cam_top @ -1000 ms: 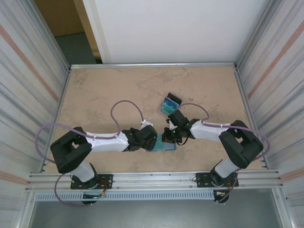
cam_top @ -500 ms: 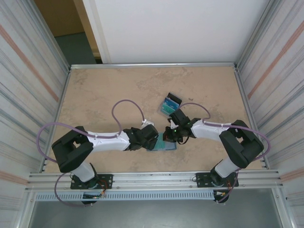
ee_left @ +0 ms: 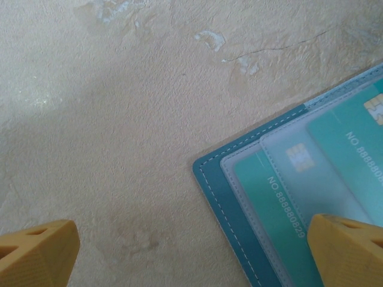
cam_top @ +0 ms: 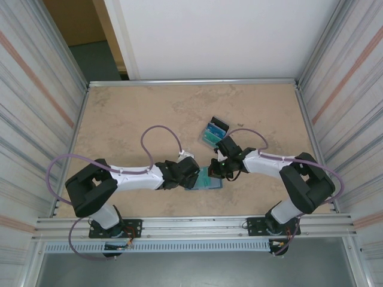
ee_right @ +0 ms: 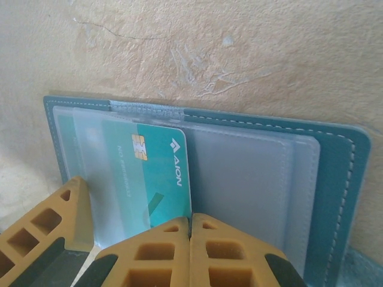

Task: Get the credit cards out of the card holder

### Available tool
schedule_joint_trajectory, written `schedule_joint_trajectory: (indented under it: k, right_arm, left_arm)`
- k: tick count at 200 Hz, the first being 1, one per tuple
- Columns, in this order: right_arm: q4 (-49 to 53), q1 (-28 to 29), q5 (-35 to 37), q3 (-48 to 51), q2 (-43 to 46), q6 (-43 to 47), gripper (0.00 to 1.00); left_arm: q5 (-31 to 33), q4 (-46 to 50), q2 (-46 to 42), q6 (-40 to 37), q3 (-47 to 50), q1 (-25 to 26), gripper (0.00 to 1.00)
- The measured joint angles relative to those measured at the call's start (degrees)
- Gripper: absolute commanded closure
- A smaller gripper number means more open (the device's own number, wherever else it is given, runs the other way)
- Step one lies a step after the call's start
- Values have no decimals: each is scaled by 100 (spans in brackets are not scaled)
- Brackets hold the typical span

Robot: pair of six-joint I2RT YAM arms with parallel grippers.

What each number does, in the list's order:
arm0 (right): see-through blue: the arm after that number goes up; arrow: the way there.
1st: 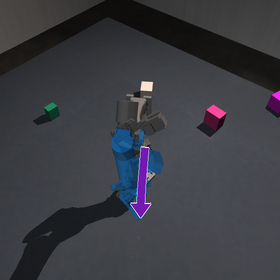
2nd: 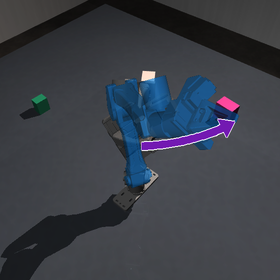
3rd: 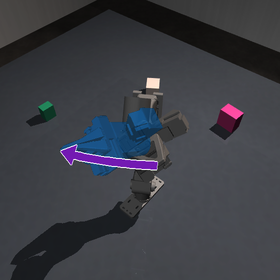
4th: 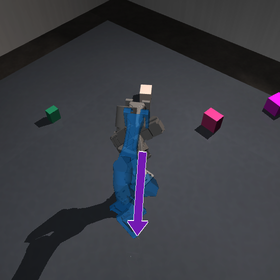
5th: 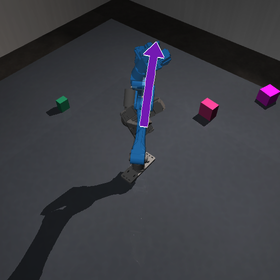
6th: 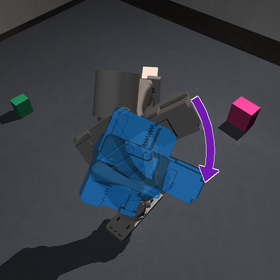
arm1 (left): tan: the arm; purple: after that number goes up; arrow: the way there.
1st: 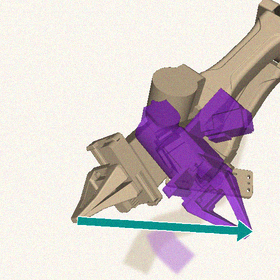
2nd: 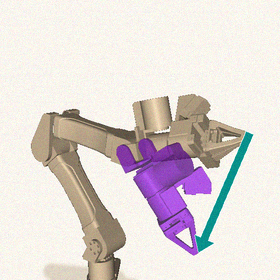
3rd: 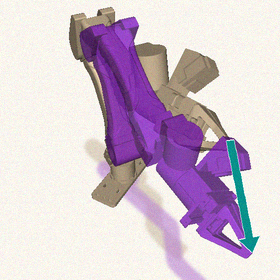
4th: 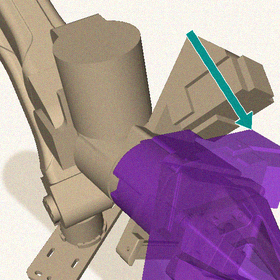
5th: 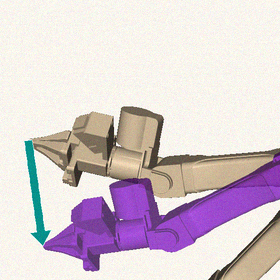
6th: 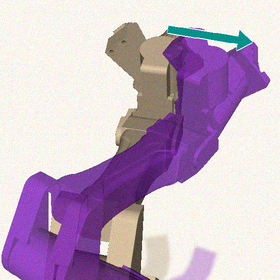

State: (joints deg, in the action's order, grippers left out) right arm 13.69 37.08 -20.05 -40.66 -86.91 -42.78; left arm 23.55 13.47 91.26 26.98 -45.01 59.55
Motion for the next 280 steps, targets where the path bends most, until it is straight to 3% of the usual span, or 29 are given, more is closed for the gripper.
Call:
schedule_joint_trajectory:
  k: [133, 234, 280]
  right_arm:
    - [157, 0, 122, 0, 125, 2, 100]
    - [129, -13, 103, 61, 210, -2, 100]
    - [-313, -227, -306, 428, 426, -52, 89]
  left_arm:
    - [2, 278, -116, -334, -503, 59, 1]
    - [-122, 214, 538, -535, -680, 122, 1]
    - [-136, 216, 549, -531, -686, 122, 1]
